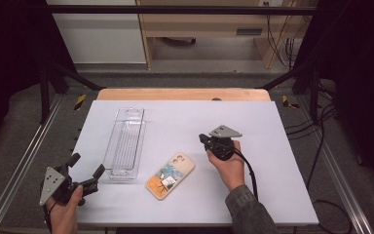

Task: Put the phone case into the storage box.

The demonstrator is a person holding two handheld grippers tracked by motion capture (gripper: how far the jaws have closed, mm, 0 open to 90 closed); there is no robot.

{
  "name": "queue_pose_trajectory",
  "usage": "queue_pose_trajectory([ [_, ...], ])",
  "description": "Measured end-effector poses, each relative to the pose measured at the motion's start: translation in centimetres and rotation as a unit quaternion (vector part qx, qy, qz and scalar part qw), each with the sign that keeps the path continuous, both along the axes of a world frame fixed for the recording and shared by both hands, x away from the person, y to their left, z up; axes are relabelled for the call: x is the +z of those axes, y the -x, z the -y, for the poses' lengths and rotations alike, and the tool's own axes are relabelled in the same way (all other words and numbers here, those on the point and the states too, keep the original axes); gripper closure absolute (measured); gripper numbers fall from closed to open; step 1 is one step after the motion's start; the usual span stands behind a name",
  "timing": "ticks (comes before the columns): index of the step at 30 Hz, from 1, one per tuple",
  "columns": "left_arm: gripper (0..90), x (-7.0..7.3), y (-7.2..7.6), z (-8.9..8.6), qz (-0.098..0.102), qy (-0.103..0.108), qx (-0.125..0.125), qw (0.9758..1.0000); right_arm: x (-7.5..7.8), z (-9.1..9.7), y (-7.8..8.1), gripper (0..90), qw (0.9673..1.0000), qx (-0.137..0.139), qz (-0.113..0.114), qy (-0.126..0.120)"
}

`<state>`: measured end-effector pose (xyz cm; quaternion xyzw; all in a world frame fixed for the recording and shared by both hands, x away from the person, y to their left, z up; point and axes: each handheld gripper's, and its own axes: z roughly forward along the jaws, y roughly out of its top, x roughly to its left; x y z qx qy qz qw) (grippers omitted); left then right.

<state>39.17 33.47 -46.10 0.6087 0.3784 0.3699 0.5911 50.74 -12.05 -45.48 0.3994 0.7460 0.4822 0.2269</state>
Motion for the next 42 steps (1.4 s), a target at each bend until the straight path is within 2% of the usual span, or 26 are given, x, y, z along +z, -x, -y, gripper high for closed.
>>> queue_pose_trajectory([
  [3, 2.2, 0.0, 0.0, 0.0, 0.001, 0.000, 0.000, 1.0000, 0.5, 1.1, 0.5, 77.7, 0.9999, -0.008, 0.012, -0.008],
  [5, 2.2, 0.0, 0.1, 0.0, 0.000, 0.000, 0.000, 1.0000, 0.8, 1.8, 0.9, 66.1, 0.9995, -0.017, 0.020, -0.020],
  [6, 2.2, 0.0, 0.1, 0.0, 0.000, 0.000, 0.000, 1.0000, 1.1, 2.3, 1.2, 55.8, 0.9991, -0.022, 0.021, -0.031],
  [10, 2.2, 0.0, 0.2, -0.1, 0.000, -0.003, 0.000, 1.0000, 1.7, 3.5, 1.8, 35.1, 0.9979, -0.039, 0.028, -0.044],
  [15, 2.1, 0.1, 0.4, -0.3, 0.002, -0.002, 0.004, 1.0000, 2.4, 5.4, 2.6, 19.6, 0.9943, -0.062, 0.044, -0.075],
  [19, 2.0, 0.1, 0.3, -0.2, 0.000, -0.002, 0.004, 1.0000, 2.6, 6.7, 3.2, 9.3, 0.9932, -0.071, 0.050, -0.078],
  [22, 2.0, 0.1, 0.3, 0.0, 0.000, -0.005, 0.001, 1.0000, 2.7, 7.9, 3.9, 5.9, 0.9917, -0.069, 0.061, -0.090],
  [25, 1.9, 0.0, 0.3, 0.0, -0.002, -0.007, -0.001, 1.0000, 2.7, 9.0, 4.7, 5.6, 0.9904, -0.071, 0.081, -0.087],
  [28, 1.9, 0.1, 0.4, 0.0, -0.001, -0.008, -0.001, 1.0000, 2.6, 9.9, 5.6, 5.0, 0.9885, -0.080, 0.092, -0.089],
  [34, 1.7, 0.0, 0.3, 0.0, -0.003, -0.006, -0.003, 1.0000, 1.9, 11.3, 6.9, 6.7, 0.9863, -0.098, 0.096, -0.092],
  [38, 1.6, 0.0, 0.3, 0.1, -0.003, -0.009, -0.008, 0.9999, 1.2, 11.8, 7.4, 7.4, 0.9860, -0.105, 0.098, -0.086],
  [42, 1.6, 0.0, 0.4, 0.1, -0.003, -0.009, -0.009, 0.9999, 0.8, 12.2, 7.8, 9.8, 0.9864, -0.097, 0.101, -0.086],
])
